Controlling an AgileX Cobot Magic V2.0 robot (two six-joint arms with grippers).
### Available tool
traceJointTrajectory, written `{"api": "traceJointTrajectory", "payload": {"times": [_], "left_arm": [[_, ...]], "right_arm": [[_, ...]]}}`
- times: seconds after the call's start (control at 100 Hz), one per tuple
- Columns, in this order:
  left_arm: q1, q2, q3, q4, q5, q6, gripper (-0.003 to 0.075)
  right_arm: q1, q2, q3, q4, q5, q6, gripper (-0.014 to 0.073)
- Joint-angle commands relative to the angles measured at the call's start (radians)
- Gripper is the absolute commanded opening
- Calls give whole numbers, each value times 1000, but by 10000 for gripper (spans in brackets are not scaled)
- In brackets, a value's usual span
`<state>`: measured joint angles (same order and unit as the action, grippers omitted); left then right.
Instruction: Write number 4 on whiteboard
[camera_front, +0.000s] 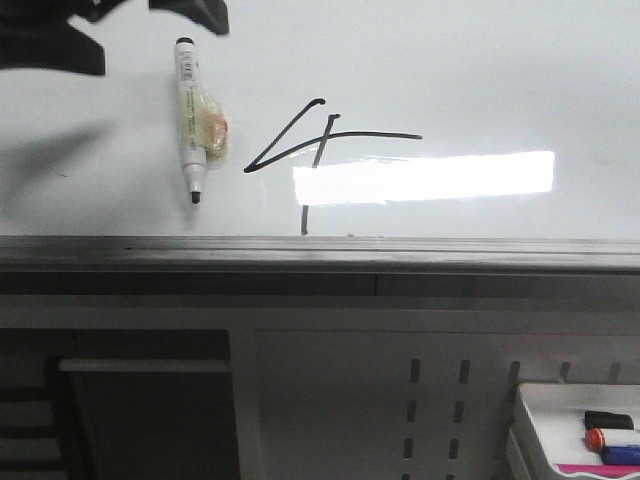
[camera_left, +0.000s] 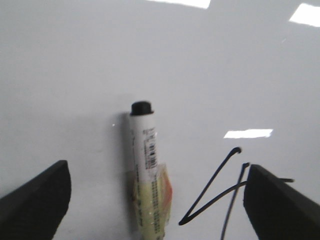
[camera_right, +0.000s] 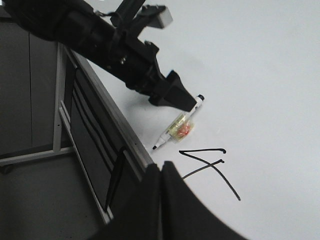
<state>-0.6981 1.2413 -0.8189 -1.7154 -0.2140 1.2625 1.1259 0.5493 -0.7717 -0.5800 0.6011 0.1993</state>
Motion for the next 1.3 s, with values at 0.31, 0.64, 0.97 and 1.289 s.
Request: {"api": "traceJointTrajectory", "payload": {"times": [0.31,0.64,0.97,1.289], "left_arm": [[-2,-443,249,9,19,192,293],[-2,-698,502,6,46,191,-20],[-2,-707,555,6,46,191,-20],[-2,-707,557,6,46,191,-20]], "right_arm": [[-1,-162,81,-258,79,243,-41],[-1,-505,319,-393,101,360,-45],[-1,-559,328,-362,105,360,-45],[-1,-559,328,-362,109,360,-45]]}}
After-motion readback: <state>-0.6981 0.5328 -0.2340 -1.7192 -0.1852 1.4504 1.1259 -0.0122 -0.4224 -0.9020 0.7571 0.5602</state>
